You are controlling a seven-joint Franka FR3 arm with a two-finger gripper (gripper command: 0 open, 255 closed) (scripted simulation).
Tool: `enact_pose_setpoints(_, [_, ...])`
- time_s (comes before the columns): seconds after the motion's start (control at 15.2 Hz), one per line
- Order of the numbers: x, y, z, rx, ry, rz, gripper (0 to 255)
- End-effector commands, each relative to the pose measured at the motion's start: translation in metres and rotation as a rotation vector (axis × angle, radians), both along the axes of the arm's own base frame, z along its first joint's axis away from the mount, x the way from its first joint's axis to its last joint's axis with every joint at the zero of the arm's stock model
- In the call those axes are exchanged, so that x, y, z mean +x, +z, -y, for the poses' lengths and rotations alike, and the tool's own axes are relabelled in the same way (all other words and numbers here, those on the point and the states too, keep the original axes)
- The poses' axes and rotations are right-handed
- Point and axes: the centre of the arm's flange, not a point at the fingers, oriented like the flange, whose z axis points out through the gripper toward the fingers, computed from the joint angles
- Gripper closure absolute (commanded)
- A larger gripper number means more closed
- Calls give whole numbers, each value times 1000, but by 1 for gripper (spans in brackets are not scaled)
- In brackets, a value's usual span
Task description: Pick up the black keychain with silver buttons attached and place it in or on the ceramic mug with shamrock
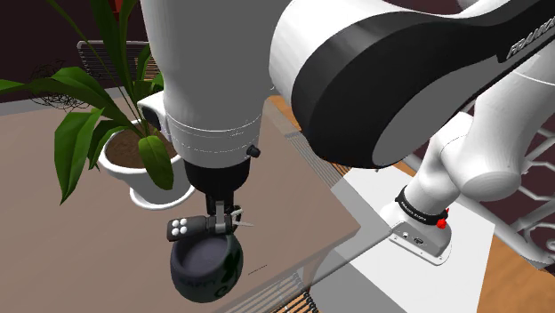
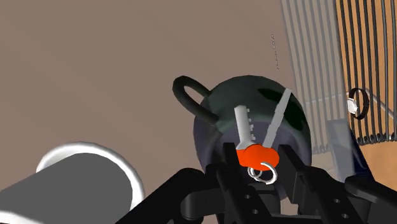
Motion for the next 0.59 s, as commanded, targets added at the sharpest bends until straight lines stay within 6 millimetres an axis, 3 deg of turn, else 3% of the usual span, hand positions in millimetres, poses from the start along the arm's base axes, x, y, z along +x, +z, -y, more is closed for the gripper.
enact_pose_setpoints(0.0, [0, -11, 0, 0, 0, 0, 255])
enact_pose_setpoints(0.53, [0, -49, 0, 0, 0, 0, 255])
